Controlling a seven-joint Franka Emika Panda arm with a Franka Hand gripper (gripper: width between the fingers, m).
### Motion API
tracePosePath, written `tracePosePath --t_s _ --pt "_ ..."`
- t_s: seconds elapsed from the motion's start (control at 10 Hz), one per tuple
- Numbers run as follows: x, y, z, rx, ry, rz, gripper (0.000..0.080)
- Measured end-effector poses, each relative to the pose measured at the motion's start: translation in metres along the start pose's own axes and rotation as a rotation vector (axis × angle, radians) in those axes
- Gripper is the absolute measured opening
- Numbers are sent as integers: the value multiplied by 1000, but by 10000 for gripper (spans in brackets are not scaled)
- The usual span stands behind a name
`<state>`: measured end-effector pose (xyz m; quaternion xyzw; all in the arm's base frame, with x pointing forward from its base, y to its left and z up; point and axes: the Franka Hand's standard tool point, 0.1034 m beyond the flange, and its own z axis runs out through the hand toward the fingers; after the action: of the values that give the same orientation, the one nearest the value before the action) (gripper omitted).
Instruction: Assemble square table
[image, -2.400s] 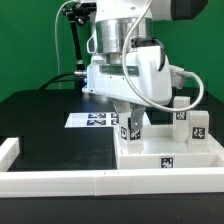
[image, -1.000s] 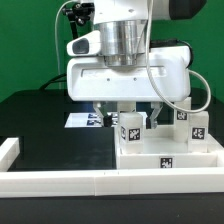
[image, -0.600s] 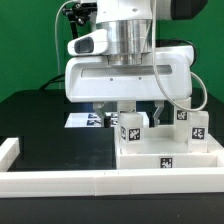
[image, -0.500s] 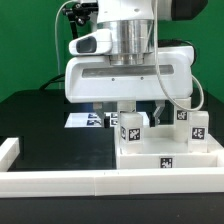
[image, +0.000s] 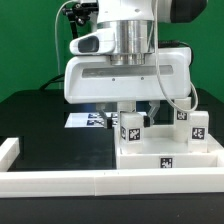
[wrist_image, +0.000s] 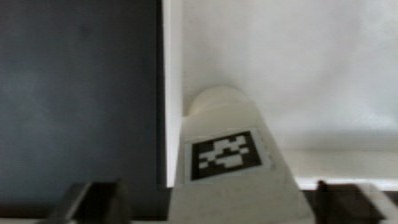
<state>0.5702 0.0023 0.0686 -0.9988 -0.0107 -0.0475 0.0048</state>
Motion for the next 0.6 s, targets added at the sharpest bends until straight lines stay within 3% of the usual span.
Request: tracePosePath --t_s 0.1,0.2,0.6 --pt "0 0 0 1 0 10 426" --pt "0 0 0 1 0 28 289" --pt "0 0 0 1 2 261 289"
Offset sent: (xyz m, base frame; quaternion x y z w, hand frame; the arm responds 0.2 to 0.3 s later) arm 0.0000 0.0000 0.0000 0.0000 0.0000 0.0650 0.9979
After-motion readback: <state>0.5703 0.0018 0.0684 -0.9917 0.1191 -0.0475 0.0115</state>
